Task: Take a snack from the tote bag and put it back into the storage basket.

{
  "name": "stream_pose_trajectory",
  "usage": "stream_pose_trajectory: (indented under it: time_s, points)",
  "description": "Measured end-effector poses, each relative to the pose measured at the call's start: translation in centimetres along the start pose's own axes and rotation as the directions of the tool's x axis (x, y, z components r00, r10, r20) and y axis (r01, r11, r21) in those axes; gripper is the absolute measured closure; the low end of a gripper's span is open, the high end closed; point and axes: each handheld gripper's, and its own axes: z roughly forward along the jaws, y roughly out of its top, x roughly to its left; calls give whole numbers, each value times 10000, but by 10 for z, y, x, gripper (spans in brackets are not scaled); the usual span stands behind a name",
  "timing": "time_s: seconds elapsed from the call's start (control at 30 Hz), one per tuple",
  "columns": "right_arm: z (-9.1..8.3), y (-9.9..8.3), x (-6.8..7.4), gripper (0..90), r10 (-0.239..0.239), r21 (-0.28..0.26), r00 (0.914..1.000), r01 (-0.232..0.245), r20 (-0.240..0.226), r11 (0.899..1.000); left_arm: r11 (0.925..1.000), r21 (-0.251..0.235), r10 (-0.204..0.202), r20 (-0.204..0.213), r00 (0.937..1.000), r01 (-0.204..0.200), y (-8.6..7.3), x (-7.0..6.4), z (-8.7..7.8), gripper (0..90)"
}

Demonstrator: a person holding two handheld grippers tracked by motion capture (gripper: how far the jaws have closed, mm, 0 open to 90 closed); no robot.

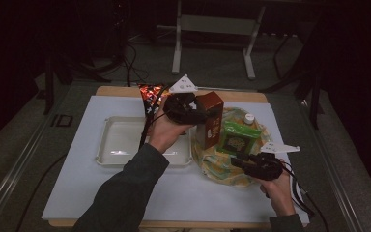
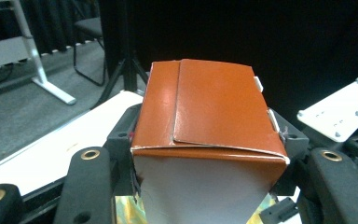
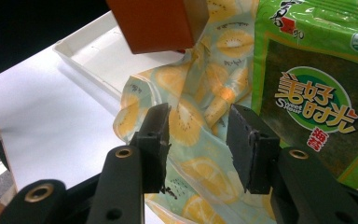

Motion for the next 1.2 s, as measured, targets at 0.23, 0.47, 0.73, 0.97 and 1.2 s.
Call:
stream_pose_trajectory:
  time_s: [0.23, 0.47, 0.73, 0.97, 1.2]
  points:
    - [-1, 0, 0, 589, -14, -6, 10000, 14, 5, 10000, 9999, 78, 120, 44, 9999, -120, -3, 3, -10, 420]
    - [-1, 0, 0, 589, 9, 17, 10000, -9, 5, 10000, 9995, 249, 212, -91, 9997, -210, -9, 9, -19, 420]
    - [0, -1, -1, 589, 8, 68, 10000, -8, 23, 10000, 9990, 397, 201, -321, 9993, -188, -18, 20, -32, 420]
    - [1, -2, 0, 589, 23, 94, 10000, -23, 1, 10000, 9977, 600, 360, -627, 9974, -323, -23, 25, -43, 420]
    - [0, -2, -1, 588, 14, 75, 10000, -14, 44, 10000, 9947, 926, 530, -850, 9950, -451, -30, 31, -51, 420]
